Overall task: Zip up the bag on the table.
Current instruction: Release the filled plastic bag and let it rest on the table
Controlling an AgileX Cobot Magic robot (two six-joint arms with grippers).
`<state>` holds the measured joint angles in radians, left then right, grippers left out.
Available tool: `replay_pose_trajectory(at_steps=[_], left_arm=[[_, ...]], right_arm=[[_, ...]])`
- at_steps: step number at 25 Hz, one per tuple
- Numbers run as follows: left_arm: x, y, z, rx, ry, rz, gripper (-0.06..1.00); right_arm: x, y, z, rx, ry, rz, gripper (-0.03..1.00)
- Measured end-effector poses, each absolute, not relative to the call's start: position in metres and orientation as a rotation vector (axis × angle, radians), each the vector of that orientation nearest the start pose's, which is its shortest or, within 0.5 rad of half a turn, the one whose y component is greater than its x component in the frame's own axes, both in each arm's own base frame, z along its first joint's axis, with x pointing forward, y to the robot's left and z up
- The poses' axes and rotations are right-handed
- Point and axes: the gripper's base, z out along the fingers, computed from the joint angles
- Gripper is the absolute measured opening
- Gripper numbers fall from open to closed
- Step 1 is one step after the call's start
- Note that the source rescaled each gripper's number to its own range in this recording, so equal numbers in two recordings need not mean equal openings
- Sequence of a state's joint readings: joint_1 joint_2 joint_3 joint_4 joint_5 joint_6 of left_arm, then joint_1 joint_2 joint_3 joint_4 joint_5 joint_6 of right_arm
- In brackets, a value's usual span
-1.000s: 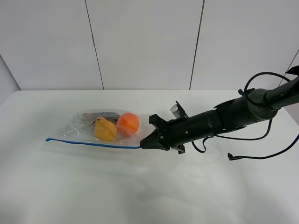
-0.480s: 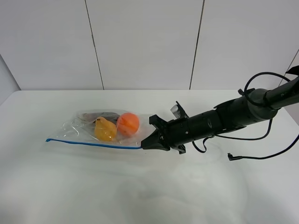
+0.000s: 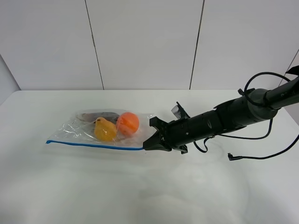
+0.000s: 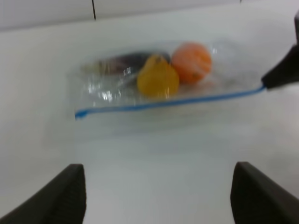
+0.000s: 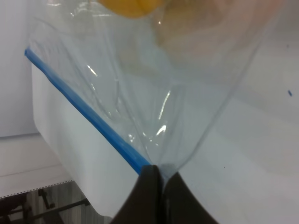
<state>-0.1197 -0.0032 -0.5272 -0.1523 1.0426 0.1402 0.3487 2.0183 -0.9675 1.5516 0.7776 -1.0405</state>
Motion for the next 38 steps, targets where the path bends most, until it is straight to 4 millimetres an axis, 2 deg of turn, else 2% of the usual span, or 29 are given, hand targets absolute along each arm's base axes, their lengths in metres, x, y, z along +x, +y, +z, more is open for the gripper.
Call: replay_pose_trajectory(at_steps=[5,17,22,24,26,30,32,35,38], left_arm=[[-0.007,-0.012,0.275,0.272,2.037,-0.173,0.84],[-0.007,-0.012,0.275,0.267,2.039,-0.177,0.84],[-0.007,-0.012,0.275,0.267,2.039,-0.177,0.84],[-0.007,-0.012,0.275,0.267,2.039,-0.177,0.84],[-0.007,-0.012,0.275,0.267,2.039,-0.177,0.84],[-0.007,-0.012,0.275,0.267,2.039,-0.177,0.84],[-0.007,-0.012,0.275,0.267,2.039,-0.177,0.84],[-0.007,-0.012,0.275,0.267,2.039,-0.177,0.84],[-0.007,-0.012,0.275,0.266,2.039,-0.178,0.84]], right_arm=[[0.311,0.181,0.113,-0.124,2.645,1.306,0.00],[0.311,0.181,0.113,-0.123,2.647,1.295,0.00],[0.311,0.181,0.113,-0.123,2.647,1.294,0.04],[0.311,0.181,0.113,-0.123,2.647,1.296,0.11],[0.311,0.181,0.113,-0.124,2.646,1.298,0.27],[0.311,0.181,0.113,-0.127,2.646,1.305,0.74],[0.311,0.181,0.113,-0.127,2.646,1.305,0.91],[0.312,0.181,0.116,-0.160,2.642,1.296,0.99],[0.316,0.183,0.128,-0.225,2.609,1.280,1.00]])
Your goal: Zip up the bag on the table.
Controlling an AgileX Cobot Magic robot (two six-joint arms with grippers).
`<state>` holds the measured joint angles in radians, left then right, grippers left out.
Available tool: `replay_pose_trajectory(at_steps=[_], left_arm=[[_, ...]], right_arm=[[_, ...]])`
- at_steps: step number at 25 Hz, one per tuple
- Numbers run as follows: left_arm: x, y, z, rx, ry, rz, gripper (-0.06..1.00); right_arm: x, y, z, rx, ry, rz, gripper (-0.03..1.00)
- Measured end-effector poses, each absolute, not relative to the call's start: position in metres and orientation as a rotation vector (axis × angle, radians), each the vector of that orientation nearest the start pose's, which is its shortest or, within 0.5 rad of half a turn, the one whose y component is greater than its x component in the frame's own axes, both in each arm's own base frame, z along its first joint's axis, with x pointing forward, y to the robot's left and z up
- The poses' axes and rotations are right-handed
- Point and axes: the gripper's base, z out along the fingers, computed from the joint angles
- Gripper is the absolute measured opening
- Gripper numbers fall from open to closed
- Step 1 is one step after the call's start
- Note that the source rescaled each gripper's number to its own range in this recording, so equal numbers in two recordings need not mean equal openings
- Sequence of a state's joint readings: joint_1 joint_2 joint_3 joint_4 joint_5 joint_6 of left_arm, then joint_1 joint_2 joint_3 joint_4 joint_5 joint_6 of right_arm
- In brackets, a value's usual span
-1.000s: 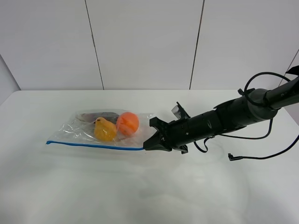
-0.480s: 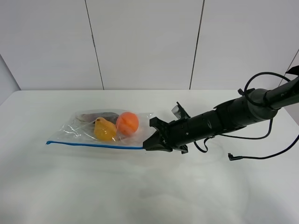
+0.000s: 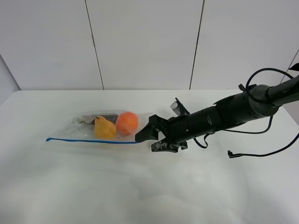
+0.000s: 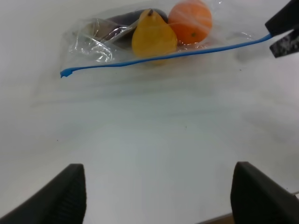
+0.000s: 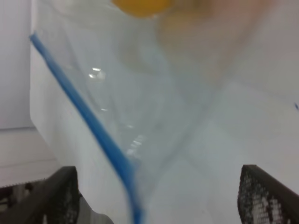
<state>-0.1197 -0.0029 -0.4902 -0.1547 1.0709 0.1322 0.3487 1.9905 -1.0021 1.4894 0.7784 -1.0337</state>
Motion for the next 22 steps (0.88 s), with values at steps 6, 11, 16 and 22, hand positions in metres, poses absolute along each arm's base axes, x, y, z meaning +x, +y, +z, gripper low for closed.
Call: replay_pose_trajectory(at_steps=[6,11,16,22], left_arm=[[-0.007,-0.012,0.275,0.266,2.039,-0.178,0.84],[-0.007,-0.012,0.275,0.266,2.039,-0.178,0.84],[-0.007,-0.012,0.275,0.266,2.039,-0.178,0.84],[-0.007,-0.012,0.275,0.266,2.039,-0.178,0.84]], right_arm=[[0.323,0.177,0.168,-0.396,2.570,1.124,1.00],[0.329,0.139,0.201,-0.402,2.606,0.782,1.00],[0.330,0.091,0.227,-0.294,2.615,0.454,1.00],[0.326,0.050,0.248,-0.266,2.593,0.140,1.00]])
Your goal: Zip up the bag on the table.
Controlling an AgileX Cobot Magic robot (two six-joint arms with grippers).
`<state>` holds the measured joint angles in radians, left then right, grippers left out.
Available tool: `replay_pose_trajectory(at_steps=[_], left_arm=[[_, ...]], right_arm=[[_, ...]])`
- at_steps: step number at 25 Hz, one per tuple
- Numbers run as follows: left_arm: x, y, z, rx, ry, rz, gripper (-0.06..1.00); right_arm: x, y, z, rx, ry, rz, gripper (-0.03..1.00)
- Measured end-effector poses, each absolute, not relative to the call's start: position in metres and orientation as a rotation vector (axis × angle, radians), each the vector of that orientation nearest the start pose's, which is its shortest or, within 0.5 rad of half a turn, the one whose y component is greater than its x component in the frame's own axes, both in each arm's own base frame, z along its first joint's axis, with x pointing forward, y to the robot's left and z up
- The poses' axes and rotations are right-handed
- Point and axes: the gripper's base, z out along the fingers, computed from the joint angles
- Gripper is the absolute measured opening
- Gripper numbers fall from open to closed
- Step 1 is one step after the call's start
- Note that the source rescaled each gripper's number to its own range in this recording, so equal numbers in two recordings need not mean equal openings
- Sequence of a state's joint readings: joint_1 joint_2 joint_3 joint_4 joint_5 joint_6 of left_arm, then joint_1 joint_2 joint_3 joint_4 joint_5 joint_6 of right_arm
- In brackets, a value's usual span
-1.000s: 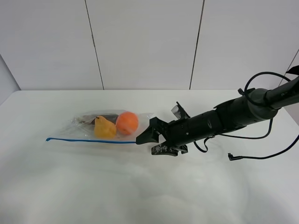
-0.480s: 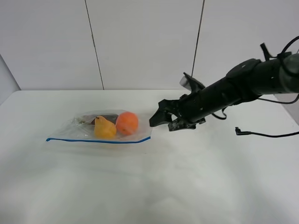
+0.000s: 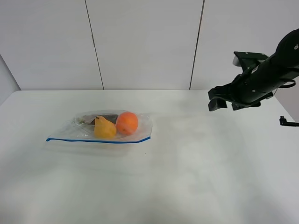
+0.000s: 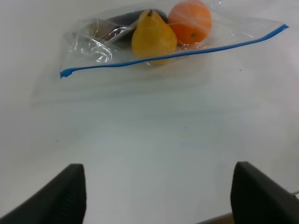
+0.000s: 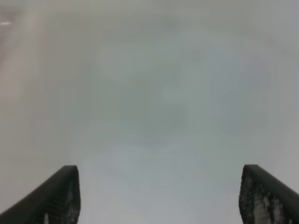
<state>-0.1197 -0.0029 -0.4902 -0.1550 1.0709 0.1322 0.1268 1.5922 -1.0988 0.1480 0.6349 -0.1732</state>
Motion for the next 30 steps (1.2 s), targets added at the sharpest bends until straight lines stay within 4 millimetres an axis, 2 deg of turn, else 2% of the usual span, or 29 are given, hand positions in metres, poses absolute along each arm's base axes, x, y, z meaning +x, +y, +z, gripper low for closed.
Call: replay_pose_trajectory(at_steps=[4,9,16,25,30], left_arm=[[-0.007,-0.012,0.275,0.266,2.039,-0.178,0.84],[-0.007,-0.012,0.275,0.266,2.039,-0.178,0.84],[-0.007,-0.012,0.275,0.266,2.039,-0.178,0.84],[-0.007,-0.012,0.275,0.266,2.039,-0.178,0.84],[-0.007,-0.012,0.275,0.266,2.039,-0.178,0.84]], right_arm=[[0.321,0.036,0.257,-0.269,2.587,0.046,1.00],[0.315,0.018,0.272,-0.198,2.552,0.007,1.00],[0.295,-0.010,0.302,-0.072,2.505,-0.029,1.00],[0.255,-0.012,0.346,0.001,2.391,-0.042,1.00],[0.224,-0.011,0.370,0.010,2.342,-0.045,1.00]])
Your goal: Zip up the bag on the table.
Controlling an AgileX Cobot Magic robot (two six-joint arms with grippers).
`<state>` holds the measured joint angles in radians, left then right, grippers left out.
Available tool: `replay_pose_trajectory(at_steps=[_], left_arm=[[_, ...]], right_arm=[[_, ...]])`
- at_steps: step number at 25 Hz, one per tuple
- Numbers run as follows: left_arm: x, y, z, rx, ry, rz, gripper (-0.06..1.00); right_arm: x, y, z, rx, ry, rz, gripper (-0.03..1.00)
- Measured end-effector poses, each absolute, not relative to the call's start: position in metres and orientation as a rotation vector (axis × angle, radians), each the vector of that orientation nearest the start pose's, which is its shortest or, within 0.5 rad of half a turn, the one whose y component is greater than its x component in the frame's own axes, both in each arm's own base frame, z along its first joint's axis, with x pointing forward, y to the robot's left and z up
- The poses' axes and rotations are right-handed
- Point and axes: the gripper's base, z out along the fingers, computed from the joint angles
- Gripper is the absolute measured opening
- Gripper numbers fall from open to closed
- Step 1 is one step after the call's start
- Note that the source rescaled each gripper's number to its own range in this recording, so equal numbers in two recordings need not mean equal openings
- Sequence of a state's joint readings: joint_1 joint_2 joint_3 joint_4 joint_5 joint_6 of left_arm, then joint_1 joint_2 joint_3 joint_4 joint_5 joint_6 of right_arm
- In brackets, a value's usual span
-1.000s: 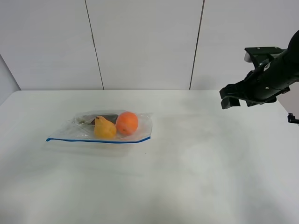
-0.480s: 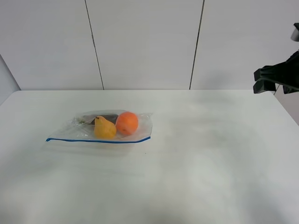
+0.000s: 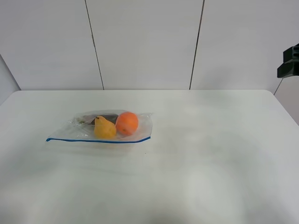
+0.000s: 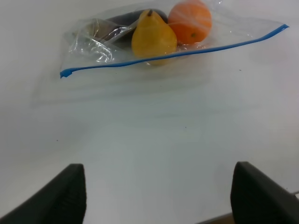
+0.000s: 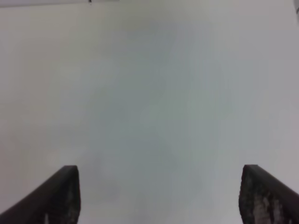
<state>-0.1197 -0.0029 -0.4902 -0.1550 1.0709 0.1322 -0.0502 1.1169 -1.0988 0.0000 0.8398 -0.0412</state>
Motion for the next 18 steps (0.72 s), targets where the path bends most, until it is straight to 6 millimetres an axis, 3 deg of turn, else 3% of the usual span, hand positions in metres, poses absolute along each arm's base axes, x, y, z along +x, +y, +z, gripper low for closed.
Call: replay_pose_trajectory(at_steps=[6,11,18], left_arm=[[-0.007,-0.012,0.275,0.266,2.039,-0.178,0.84],[-0.007,-0.012,0.275,0.266,2.039,-0.178,0.84],[-0.007,-0.012,0.275,0.266,2.039,-0.178,0.84]], right_arm=[[0.176,-0.009,0.402,0.026,2.211,-0.043,1.00],[0.122,-0.006,0.424,0.052,2.088,-0.030,1.00],[0.049,-0.002,0.435,0.049,1.959,-0.033,1.00]])
